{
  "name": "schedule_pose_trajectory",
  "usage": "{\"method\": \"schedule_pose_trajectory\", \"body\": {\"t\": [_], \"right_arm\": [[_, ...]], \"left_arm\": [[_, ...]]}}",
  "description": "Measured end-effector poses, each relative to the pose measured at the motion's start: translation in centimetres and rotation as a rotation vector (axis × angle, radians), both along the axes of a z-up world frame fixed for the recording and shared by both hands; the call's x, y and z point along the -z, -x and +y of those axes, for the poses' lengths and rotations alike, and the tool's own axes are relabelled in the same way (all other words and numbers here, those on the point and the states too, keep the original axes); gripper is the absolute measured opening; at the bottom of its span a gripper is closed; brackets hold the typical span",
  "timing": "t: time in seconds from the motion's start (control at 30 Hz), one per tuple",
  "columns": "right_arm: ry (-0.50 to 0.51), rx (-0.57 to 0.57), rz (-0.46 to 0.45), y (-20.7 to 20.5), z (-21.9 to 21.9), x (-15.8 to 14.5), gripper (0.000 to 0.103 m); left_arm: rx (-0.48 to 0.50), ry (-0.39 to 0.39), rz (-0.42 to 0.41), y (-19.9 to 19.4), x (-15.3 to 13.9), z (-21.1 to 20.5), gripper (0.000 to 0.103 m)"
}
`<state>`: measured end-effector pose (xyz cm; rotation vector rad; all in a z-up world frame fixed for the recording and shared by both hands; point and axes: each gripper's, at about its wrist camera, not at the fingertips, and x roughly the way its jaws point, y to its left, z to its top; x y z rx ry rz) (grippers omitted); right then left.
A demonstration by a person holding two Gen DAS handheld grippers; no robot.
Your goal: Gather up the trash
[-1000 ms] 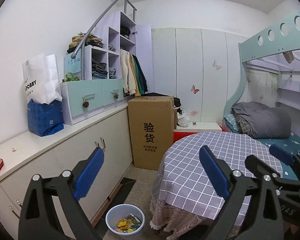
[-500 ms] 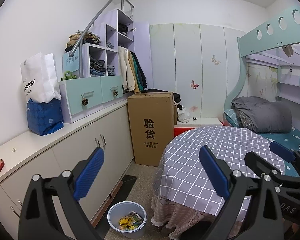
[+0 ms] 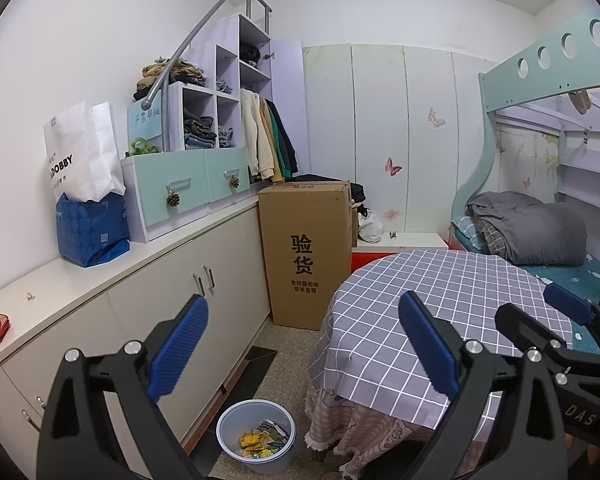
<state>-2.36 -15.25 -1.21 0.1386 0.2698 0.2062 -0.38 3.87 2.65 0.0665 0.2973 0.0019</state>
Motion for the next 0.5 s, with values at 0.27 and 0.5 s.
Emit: {"method": "schedule_pose_trajectory", "body": {"t": [0.27, 0.5], "right_arm": [[-0.001, -0.003, 0.005, -0.15, 0.0, 0.09, 0.087], [-0.001, -0.004, 0.007, -0.16, -0.07, 0.08, 0.087]], "left_arm": [[-0.004, -0.001, 0.003, -0.04, 0.06, 0.0, 0.094], [-0.003, -0.002, 0.007, -0.11, 0.3, 0.11, 0.094]]}}
